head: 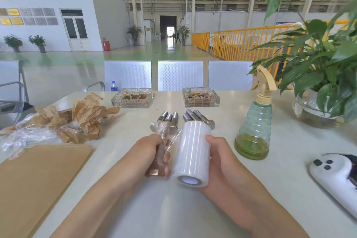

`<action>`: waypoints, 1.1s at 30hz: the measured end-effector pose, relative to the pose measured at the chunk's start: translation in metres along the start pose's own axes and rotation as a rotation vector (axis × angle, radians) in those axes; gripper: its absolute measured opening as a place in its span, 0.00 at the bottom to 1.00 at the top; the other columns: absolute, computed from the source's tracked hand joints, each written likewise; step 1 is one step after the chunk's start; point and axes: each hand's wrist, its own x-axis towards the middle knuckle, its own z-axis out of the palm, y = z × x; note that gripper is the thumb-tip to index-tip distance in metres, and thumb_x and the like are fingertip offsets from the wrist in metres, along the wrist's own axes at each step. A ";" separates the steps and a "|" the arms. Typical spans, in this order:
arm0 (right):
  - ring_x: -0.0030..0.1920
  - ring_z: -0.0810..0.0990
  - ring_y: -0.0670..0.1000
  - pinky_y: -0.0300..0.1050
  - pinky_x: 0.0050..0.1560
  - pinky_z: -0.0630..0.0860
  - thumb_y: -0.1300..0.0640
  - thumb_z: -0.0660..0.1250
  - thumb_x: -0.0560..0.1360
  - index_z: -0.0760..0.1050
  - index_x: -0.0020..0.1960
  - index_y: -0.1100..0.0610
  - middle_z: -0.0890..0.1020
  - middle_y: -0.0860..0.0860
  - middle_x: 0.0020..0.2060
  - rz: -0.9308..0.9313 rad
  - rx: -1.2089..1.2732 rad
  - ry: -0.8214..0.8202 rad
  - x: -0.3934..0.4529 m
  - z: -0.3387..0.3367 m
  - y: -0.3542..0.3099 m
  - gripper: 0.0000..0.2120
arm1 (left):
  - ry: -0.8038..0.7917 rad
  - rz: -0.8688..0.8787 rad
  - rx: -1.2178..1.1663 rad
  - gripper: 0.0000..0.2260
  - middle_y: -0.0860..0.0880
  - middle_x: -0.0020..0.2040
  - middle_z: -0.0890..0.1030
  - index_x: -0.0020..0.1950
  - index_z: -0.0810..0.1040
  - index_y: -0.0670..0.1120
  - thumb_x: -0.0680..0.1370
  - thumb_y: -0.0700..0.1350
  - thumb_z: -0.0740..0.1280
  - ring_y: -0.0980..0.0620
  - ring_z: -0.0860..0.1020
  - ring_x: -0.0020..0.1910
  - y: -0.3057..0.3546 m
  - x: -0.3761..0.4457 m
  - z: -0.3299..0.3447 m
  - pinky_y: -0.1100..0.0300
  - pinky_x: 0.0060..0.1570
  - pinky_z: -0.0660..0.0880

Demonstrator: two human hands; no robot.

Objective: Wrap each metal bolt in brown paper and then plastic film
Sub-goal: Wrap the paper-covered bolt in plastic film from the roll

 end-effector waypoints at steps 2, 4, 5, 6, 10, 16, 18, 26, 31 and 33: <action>0.55 0.82 0.64 0.53 0.47 0.83 0.49 0.55 0.82 0.74 0.67 0.67 0.81 0.69 0.59 -0.022 0.066 -0.041 -0.005 -0.003 -0.006 0.25 | -0.087 0.084 0.052 0.11 0.39 0.35 0.81 0.47 0.76 0.36 0.82 0.43 0.62 0.45 0.80 0.31 0.001 -0.006 -0.004 0.56 0.35 0.77; 0.44 0.84 0.58 0.47 0.39 0.82 0.48 0.54 0.82 0.76 0.62 0.66 0.85 0.63 0.49 -0.051 0.099 -0.086 -0.008 -0.008 -0.010 0.24 | -0.149 0.141 0.045 0.08 0.37 0.44 0.84 0.53 0.78 0.36 0.81 0.42 0.68 0.45 0.83 0.40 0.002 -0.015 -0.006 0.54 0.40 0.80; 0.40 0.84 0.56 0.45 0.36 0.82 0.48 0.55 0.82 0.77 0.61 0.65 0.84 0.61 0.44 -0.062 0.096 -0.082 -0.009 -0.011 -0.011 0.23 | -0.153 0.148 0.009 0.07 0.37 0.45 0.84 0.53 0.80 0.39 0.79 0.42 0.71 0.44 0.83 0.41 0.004 -0.017 -0.007 0.55 0.40 0.81; 0.38 0.83 0.54 0.45 0.37 0.81 0.46 0.55 0.82 0.78 0.61 0.64 0.83 0.59 0.43 -0.067 0.086 -0.074 -0.009 -0.013 -0.010 0.24 | -0.133 0.152 -0.014 0.06 0.38 0.45 0.84 0.51 0.83 0.43 0.76 0.42 0.74 0.46 0.83 0.40 0.006 -0.017 -0.005 0.57 0.38 0.81; 0.42 0.81 0.56 0.51 0.47 0.77 0.39 0.65 0.75 0.80 0.62 0.59 0.83 0.58 0.44 -0.072 0.022 -0.003 -0.001 -0.010 -0.003 0.26 | -0.058 0.164 0.095 0.11 0.44 0.43 0.84 0.53 0.83 0.45 0.73 0.45 0.78 0.50 0.78 0.38 0.010 -0.019 0.003 0.62 0.33 0.74; 0.39 0.88 0.56 0.47 0.37 0.83 0.44 0.72 0.67 0.88 0.43 0.55 0.88 0.58 0.41 -0.120 -0.047 -0.056 0.009 -0.015 -0.001 0.16 | -0.091 0.210 0.162 0.07 0.45 0.39 0.79 0.46 0.78 0.44 0.83 0.42 0.65 0.50 0.77 0.37 0.002 -0.021 0.013 0.60 0.35 0.73; 0.38 0.88 0.57 0.46 0.35 0.83 0.46 0.74 0.66 0.88 0.41 0.58 0.88 0.59 0.39 -0.124 -0.042 -0.073 0.010 -0.017 -0.001 0.15 | -0.071 0.244 0.159 0.06 0.45 0.39 0.82 0.51 0.76 0.41 0.85 0.40 0.62 0.50 0.80 0.35 0.001 -0.020 0.018 0.59 0.34 0.76; 0.60 0.83 0.58 0.55 0.60 0.79 0.50 0.72 0.77 0.81 0.64 0.58 0.84 0.60 0.59 -0.102 -0.170 -0.166 0.010 -0.015 0.006 0.18 | 0.019 0.258 0.277 0.14 0.45 0.38 0.84 0.47 0.83 0.49 0.82 0.57 0.65 0.52 0.80 0.35 -0.003 -0.015 0.018 0.60 0.35 0.74; 0.40 0.87 0.45 0.37 0.45 0.81 0.56 0.66 0.81 0.82 0.53 0.61 0.87 0.56 0.42 -0.175 -0.370 -0.216 -0.001 -0.026 0.001 0.10 | -0.137 0.216 -0.006 0.16 0.34 0.53 0.84 0.56 0.81 0.39 0.81 0.51 0.68 0.42 0.83 0.47 -0.004 -0.020 0.019 0.49 0.48 0.78; 0.56 0.85 0.56 0.56 0.59 0.80 0.49 0.75 0.72 0.80 0.62 0.51 0.86 0.57 0.55 -0.191 -0.326 -0.130 -0.002 -0.019 -0.002 0.19 | -0.037 0.280 -0.013 0.12 0.34 0.51 0.85 0.53 0.83 0.42 0.82 0.50 0.67 0.41 0.83 0.45 -0.005 -0.017 0.024 0.45 0.47 0.79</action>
